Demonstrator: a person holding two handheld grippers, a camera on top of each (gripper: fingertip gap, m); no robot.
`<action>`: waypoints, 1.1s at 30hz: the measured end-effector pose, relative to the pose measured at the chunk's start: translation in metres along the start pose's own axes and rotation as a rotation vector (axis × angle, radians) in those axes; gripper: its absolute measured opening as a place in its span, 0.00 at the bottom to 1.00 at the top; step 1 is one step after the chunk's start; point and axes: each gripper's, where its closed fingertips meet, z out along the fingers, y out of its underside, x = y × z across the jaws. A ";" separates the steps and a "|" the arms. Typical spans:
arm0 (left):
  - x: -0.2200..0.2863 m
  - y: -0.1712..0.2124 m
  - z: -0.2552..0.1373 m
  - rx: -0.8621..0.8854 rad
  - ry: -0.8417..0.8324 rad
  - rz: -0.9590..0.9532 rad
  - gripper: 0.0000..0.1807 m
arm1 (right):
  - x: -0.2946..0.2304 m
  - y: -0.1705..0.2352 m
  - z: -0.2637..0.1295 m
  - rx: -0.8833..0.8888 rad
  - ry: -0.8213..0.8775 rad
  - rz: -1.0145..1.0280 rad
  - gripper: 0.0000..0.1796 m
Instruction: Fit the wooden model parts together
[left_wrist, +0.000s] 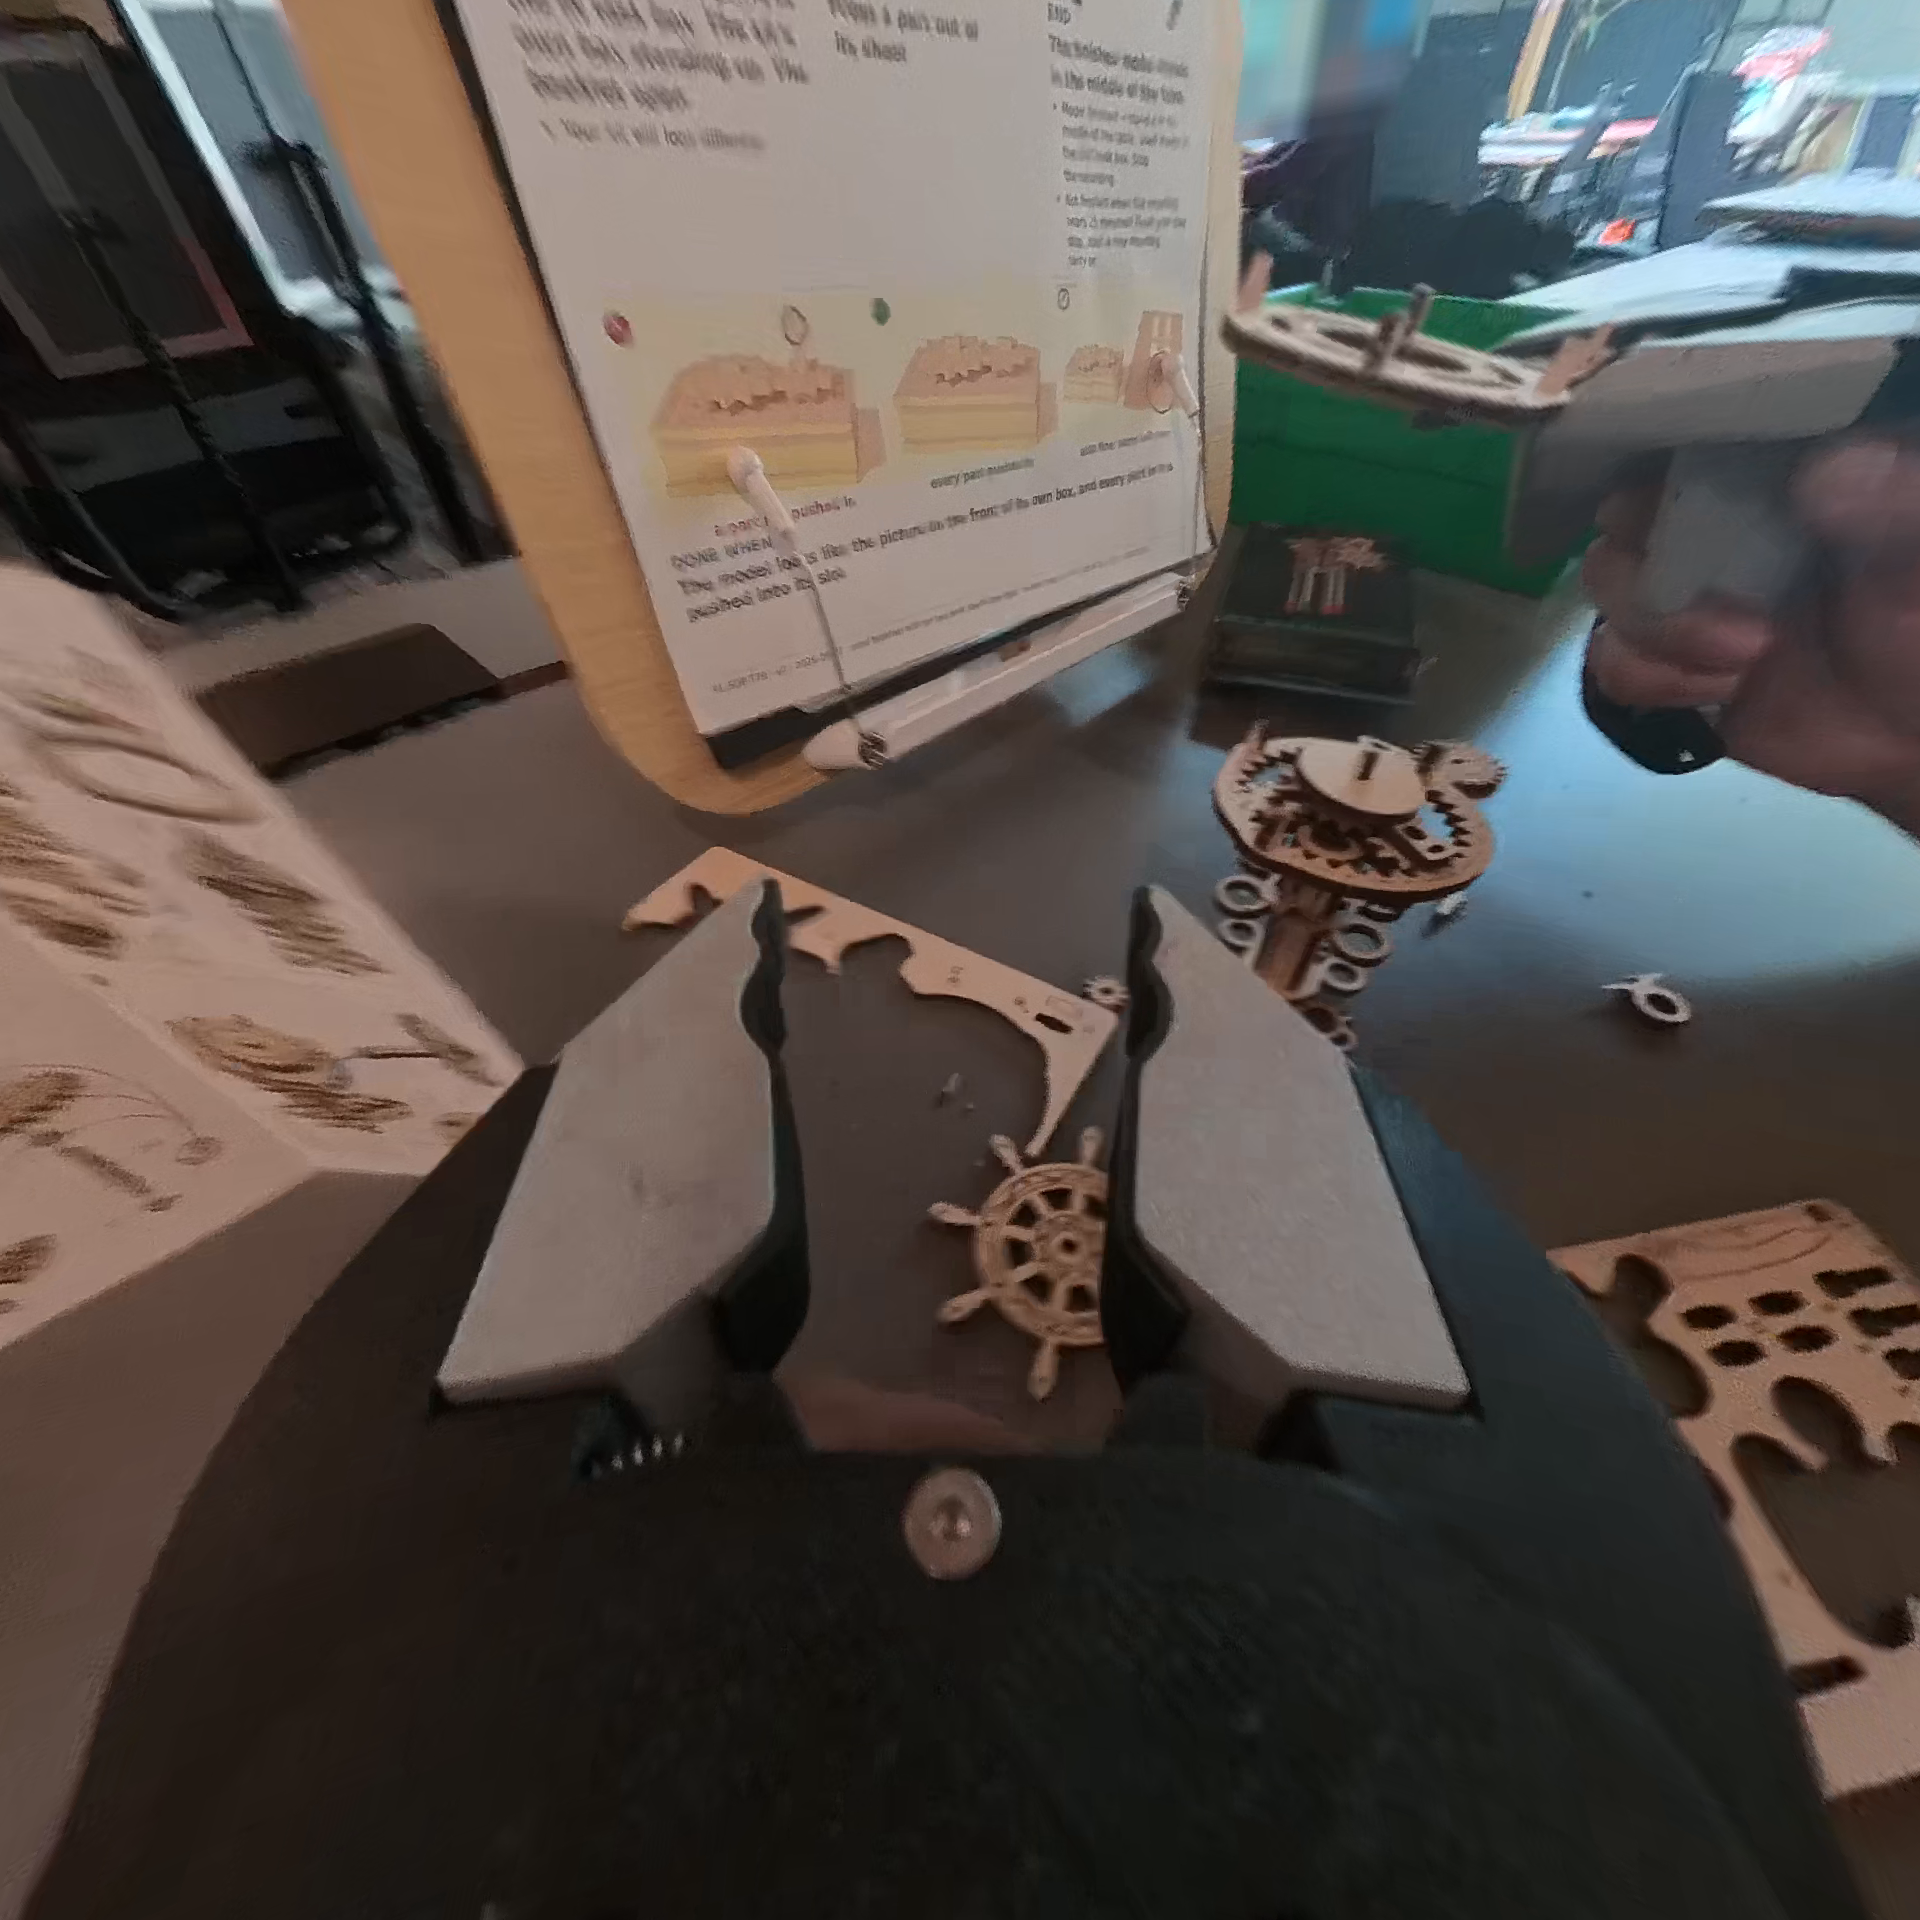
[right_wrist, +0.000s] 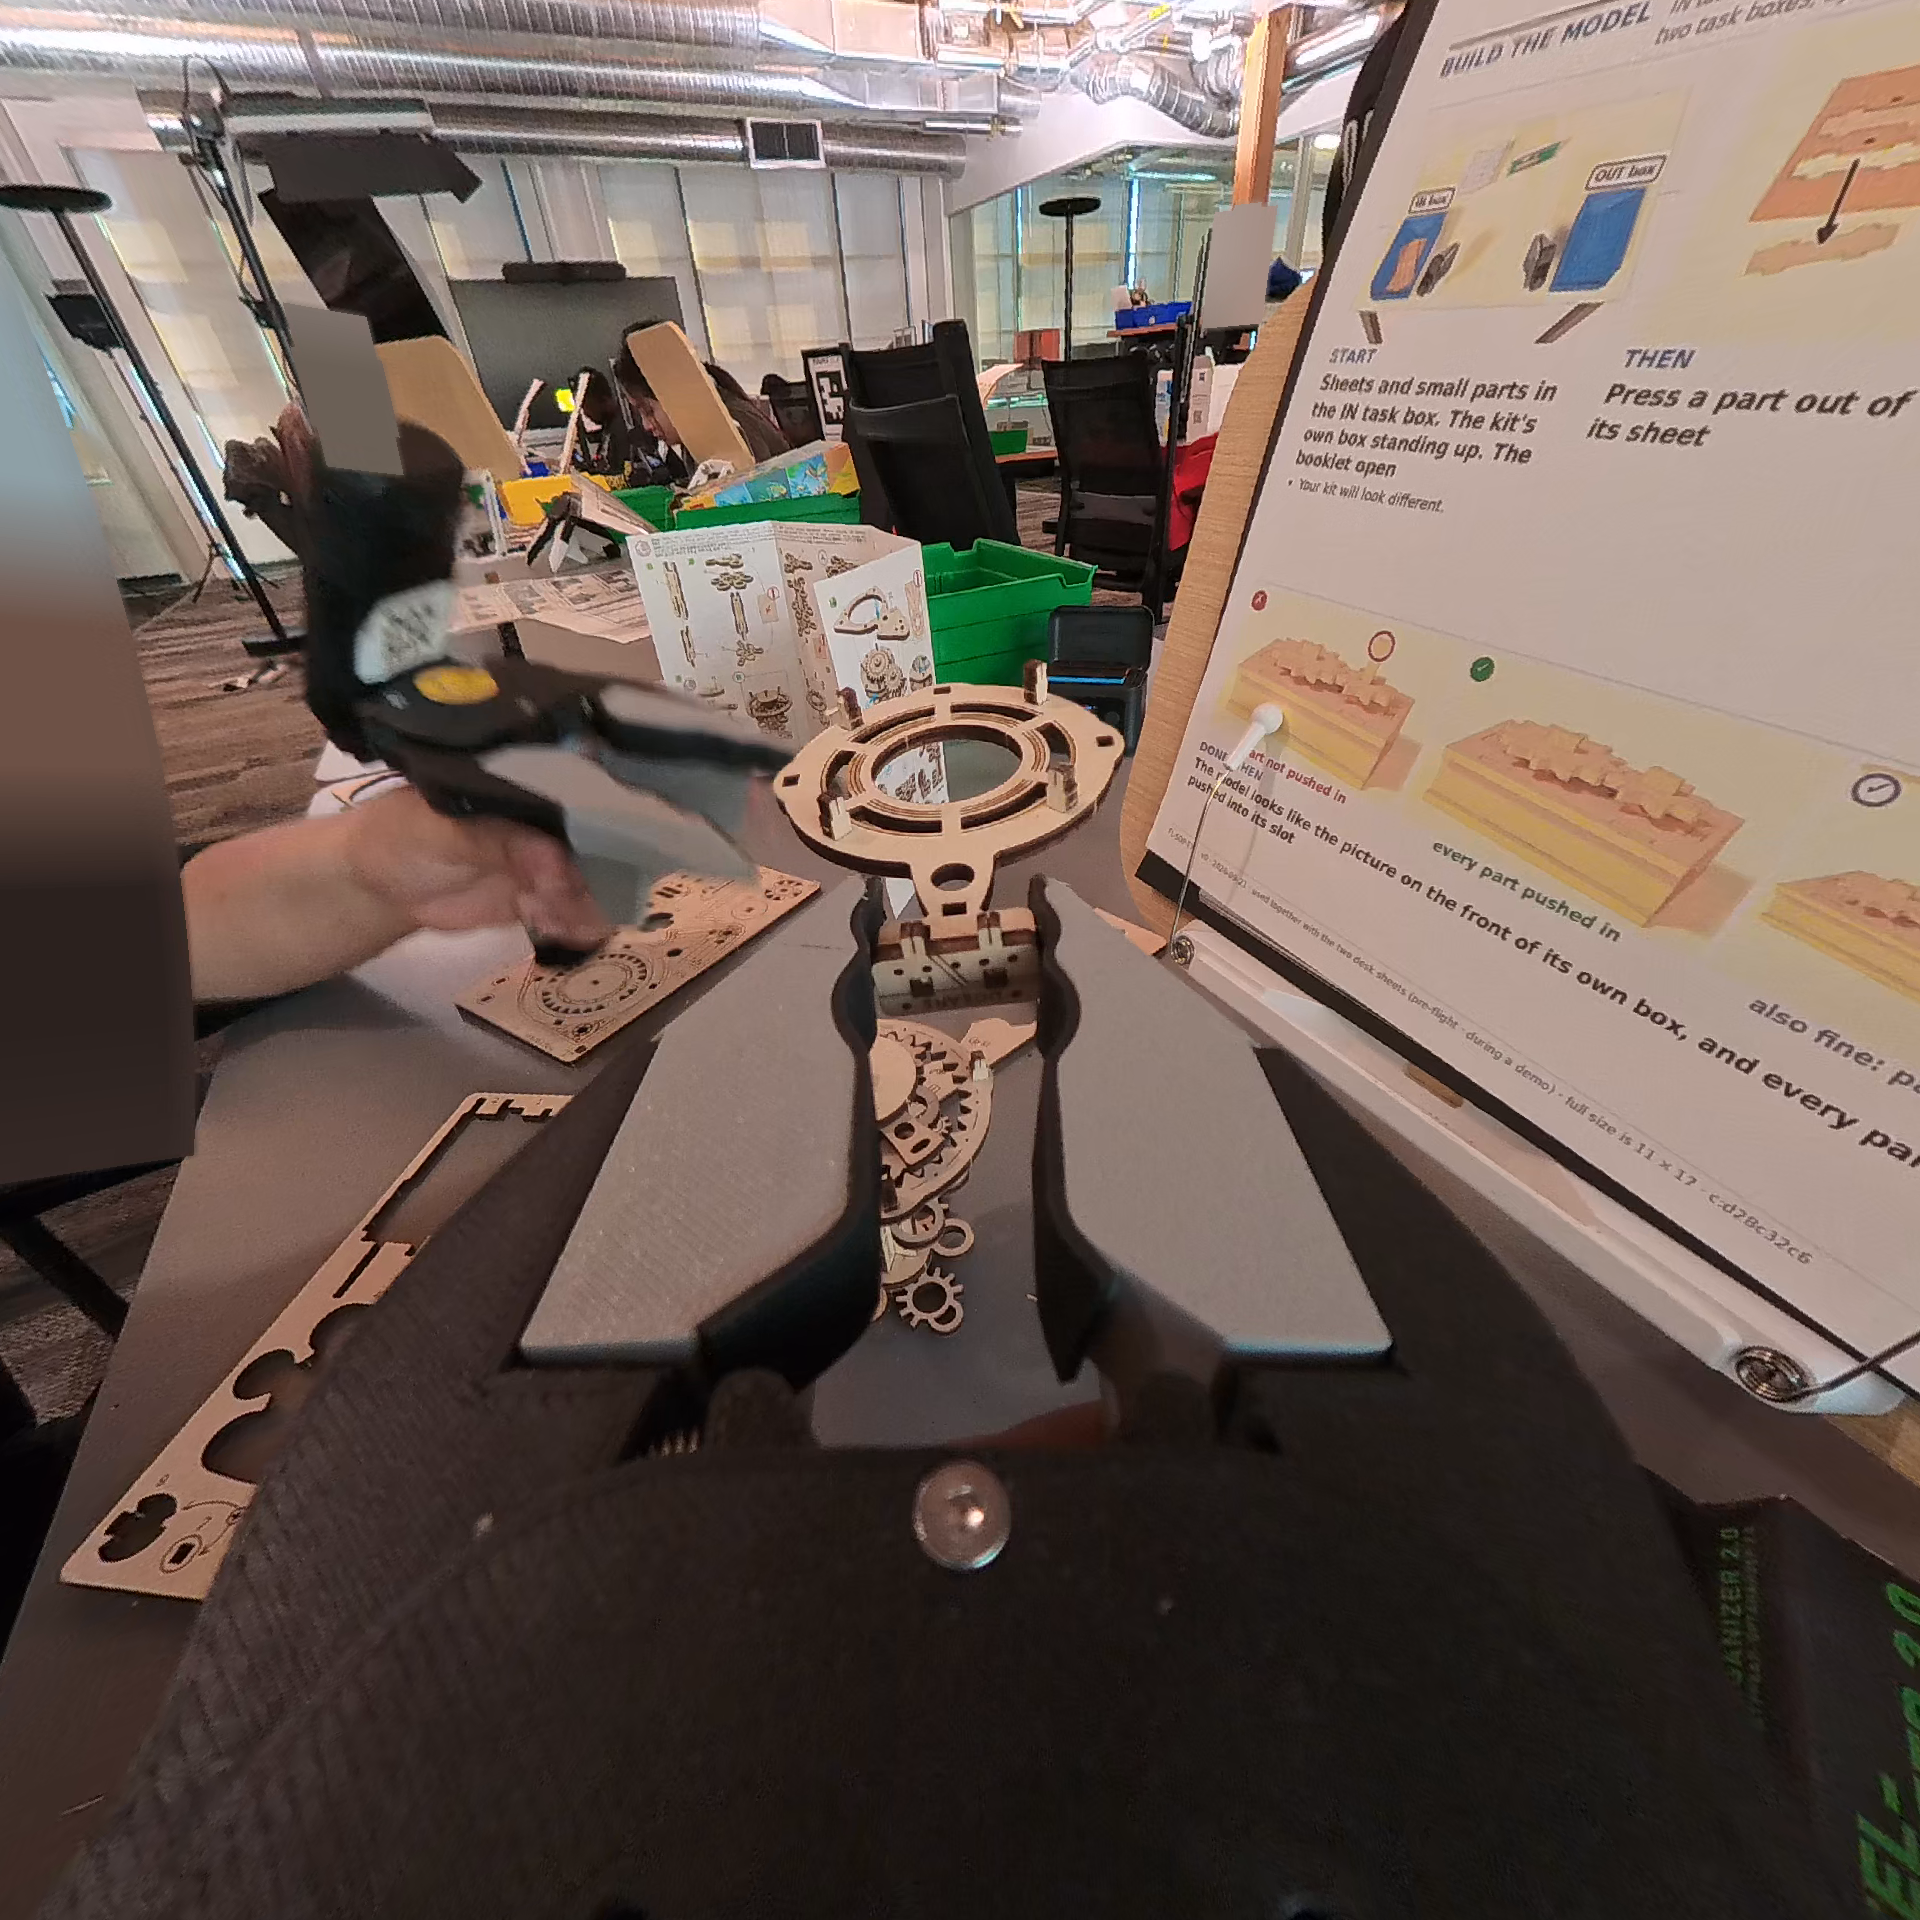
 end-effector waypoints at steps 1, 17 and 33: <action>-0.007 -0.010 -0.010 0.024 -0.019 0.035 0.37 | 0.000 -0.001 0.000 0.002 0.002 -0.002 0.14; -0.179 -0.053 -0.164 0.337 -0.415 -0.036 0.27 | -0.012 0.002 0.004 -0.041 -0.030 -0.031 0.13; -0.190 -0.048 -0.165 0.329 -0.473 -0.055 0.24 | -0.010 0.004 0.004 -0.044 -0.027 -0.025 0.13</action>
